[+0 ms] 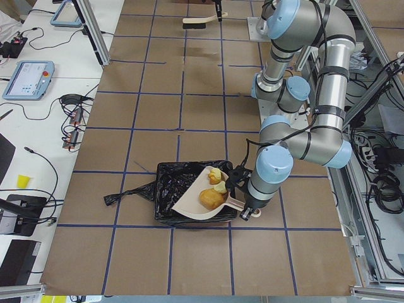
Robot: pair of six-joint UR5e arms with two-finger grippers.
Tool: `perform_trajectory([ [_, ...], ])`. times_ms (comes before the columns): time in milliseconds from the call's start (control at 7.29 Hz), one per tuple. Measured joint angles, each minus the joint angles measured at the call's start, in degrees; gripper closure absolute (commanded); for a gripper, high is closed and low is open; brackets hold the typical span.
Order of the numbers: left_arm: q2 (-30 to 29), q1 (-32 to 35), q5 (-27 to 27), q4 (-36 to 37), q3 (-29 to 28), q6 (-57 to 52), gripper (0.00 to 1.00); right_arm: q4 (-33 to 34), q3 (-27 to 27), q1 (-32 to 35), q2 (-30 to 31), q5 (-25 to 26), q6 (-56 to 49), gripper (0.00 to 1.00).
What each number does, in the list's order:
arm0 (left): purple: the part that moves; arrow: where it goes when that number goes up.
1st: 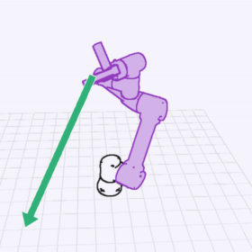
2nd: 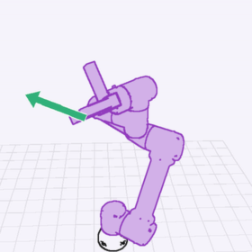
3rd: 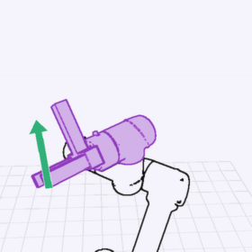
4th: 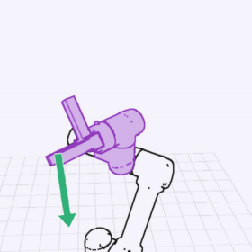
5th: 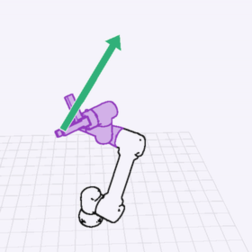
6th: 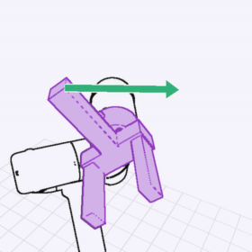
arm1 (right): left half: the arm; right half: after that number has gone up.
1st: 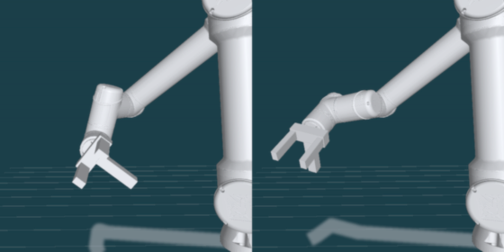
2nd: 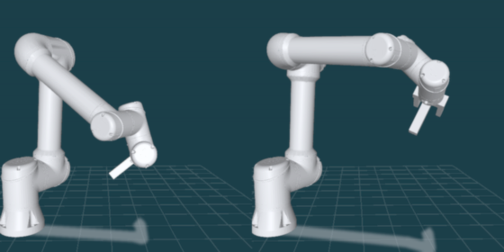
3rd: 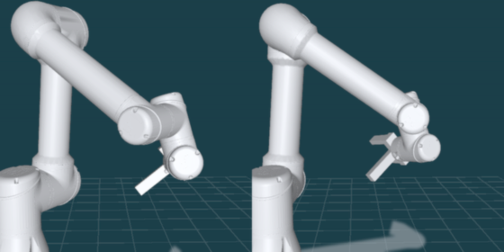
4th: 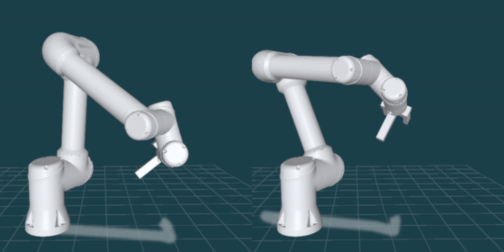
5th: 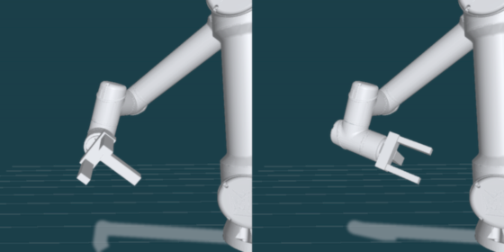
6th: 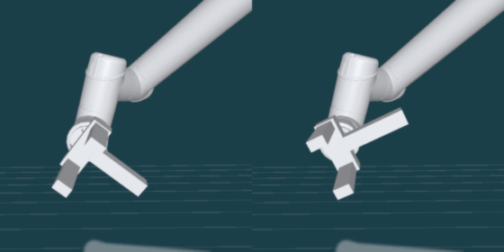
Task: Sweep and dump trash in nearest bin
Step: 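Lift the loaded dustpan toward the bin while the right gripper moves the brush away, then lower the brush to the table and open the right gripper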
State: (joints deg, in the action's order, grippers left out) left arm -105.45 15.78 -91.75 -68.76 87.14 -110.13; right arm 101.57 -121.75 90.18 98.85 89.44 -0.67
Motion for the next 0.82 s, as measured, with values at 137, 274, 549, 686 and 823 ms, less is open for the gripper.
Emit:
perform_trajectory([
  [137,0.24,1.26,-1.17,2.52,0.22,-0.23,0.97,0.04,0.01,-0.02,-0.09,-0.05,-0.02,0.98],
  [274,0.44,2.84,-3.17,4.75,0.53,-0.33,0.97,0.11,0.02,-0.05,-0.11,-0.1,-0.03,0.98],
  [549,0.43,4.65,-5.26,9.03,1.37,-1.04,0.96,0.19,-0.05,-0.01,-0.14,-0.14,0.02,0.98],
  [686,0.51,4.99,-5.54,12.5,2.38,-1.92,0.96,0.61,-0.35,0.04,-0.4,-0.13,0.04,0.98],
  [823,0.68,5.09,-5.63,16.06,3.76,-2.86,0.96,2.28,-1.05,0.05,-1.4,-0.07,0.03,0.98],
])
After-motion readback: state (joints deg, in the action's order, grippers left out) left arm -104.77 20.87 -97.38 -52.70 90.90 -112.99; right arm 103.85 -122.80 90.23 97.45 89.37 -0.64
